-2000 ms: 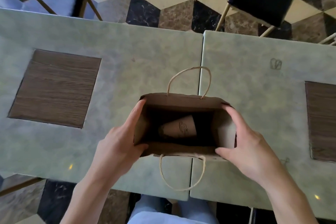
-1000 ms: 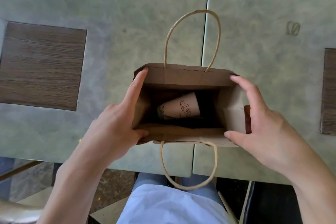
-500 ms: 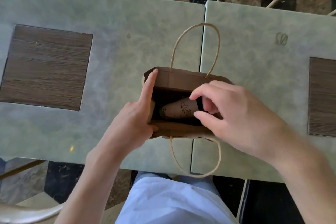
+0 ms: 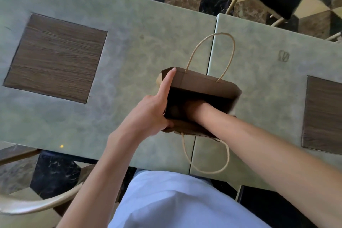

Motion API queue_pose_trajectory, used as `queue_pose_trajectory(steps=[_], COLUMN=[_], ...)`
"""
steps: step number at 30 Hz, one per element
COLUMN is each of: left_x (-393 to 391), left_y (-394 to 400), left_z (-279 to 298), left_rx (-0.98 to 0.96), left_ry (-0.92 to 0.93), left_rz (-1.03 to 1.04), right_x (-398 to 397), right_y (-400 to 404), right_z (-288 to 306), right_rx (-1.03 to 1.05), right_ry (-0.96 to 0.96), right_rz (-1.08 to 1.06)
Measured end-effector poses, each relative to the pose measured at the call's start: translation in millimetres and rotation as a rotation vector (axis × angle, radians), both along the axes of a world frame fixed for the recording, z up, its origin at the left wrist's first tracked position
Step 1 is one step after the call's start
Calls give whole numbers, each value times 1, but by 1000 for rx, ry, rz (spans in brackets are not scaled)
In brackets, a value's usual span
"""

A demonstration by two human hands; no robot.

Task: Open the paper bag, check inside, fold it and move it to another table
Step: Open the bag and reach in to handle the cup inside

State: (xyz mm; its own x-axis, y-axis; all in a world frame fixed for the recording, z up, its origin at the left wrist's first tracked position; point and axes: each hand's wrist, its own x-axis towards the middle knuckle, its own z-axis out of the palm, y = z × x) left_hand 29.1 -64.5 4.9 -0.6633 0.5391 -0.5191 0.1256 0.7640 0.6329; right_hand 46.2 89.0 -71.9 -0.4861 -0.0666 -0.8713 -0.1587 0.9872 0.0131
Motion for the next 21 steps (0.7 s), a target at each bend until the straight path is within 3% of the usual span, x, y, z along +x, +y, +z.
queue_pose_trajectory(steps=[6,12,17,19,21], left_x=[-1,-1,2,2,3], left_y=[-2,-3,-9,-11,-12], left_z=[-2,-2,-5,-5,-6], left_rx=[58,55,54,50,55], left_ry=[-11,-15,-10,-9,-8], left_rz=[1,7,11,13,16], right_x=[9,1,-7,-7,-6], right_y=[16,22,38,43,46], right_z=[-19,1,12,10,6], right_rx=[-113,-138,-201,-199,-235], right_ry=[56,-30,-37,-76,-185], right_rz=[-351,-272,-440,-560,-818])
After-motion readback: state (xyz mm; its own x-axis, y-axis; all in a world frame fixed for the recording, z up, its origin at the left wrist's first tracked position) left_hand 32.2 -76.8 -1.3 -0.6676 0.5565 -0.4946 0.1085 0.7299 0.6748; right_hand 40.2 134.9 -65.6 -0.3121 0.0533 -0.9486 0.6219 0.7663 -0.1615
